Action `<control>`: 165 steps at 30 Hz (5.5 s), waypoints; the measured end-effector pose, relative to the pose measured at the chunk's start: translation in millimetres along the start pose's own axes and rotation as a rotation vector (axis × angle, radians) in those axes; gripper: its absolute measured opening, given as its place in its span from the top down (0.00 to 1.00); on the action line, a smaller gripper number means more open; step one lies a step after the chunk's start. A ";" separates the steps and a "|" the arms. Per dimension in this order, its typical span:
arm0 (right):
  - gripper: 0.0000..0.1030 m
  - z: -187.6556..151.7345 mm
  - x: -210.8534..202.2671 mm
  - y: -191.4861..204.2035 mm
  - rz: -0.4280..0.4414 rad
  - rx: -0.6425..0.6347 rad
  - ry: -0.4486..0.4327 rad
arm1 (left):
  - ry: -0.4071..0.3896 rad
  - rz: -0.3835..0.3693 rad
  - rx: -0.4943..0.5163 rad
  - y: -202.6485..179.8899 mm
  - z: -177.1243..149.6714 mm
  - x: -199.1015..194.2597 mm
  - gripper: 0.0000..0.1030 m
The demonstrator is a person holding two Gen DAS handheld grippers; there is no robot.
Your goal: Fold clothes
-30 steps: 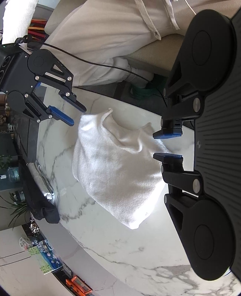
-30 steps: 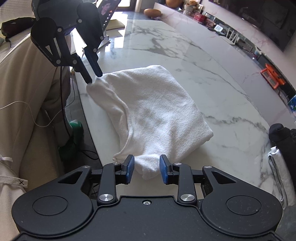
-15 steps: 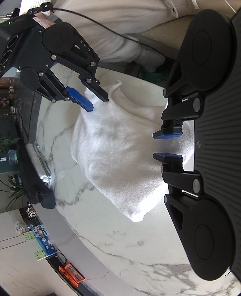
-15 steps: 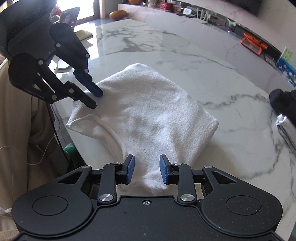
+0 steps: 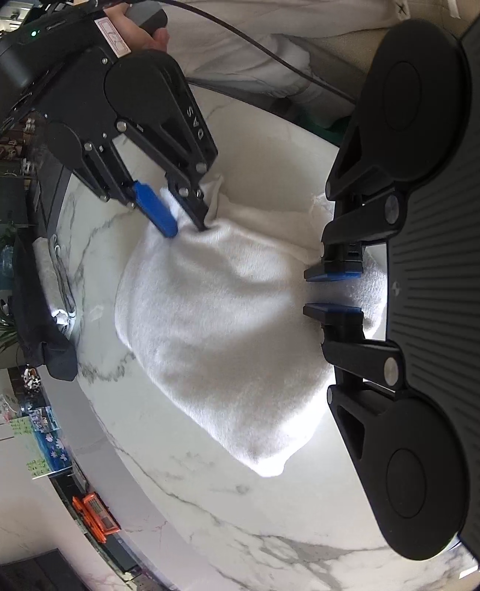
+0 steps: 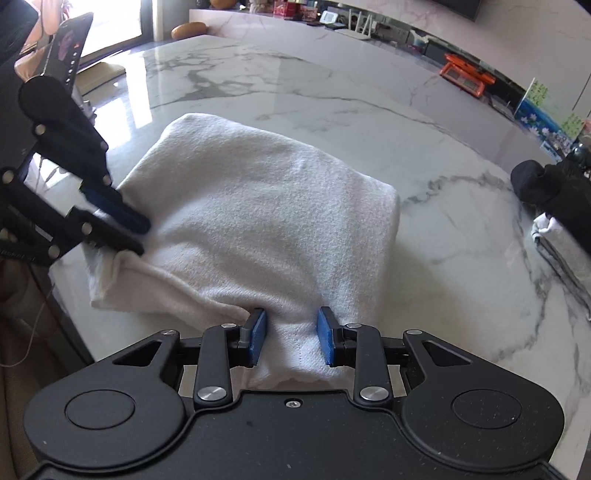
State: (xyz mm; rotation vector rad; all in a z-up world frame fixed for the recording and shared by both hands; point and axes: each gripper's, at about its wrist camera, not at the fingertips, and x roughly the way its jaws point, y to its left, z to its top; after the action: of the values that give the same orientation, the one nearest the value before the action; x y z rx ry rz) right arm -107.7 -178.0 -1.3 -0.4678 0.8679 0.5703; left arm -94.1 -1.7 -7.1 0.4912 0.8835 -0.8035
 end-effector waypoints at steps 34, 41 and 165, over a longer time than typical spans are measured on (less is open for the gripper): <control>0.71 21.4 -21.3 78.8 0.110 0.208 -0.091 | -0.032 0.192 0.001 80.3 27.5 -2.5 0.87; 0.76 21.4 -3.7 66.7 0.098 0.243 -0.043 | -0.014 0.189 -0.037 85.5 12.9 12.3 0.87; 0.35 13.3 25.8 -52.6 0.125 0.579 -0.032 | -0.064 0.004 -0.671 101.5 -18.1 6.8 0.55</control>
State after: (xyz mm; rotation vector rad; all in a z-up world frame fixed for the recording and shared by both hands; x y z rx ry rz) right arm -53.3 -202.8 -6.7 0.1220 0.9874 0.4120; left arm -20.5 70.2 -17.0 -0.1220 1.0268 -0.4720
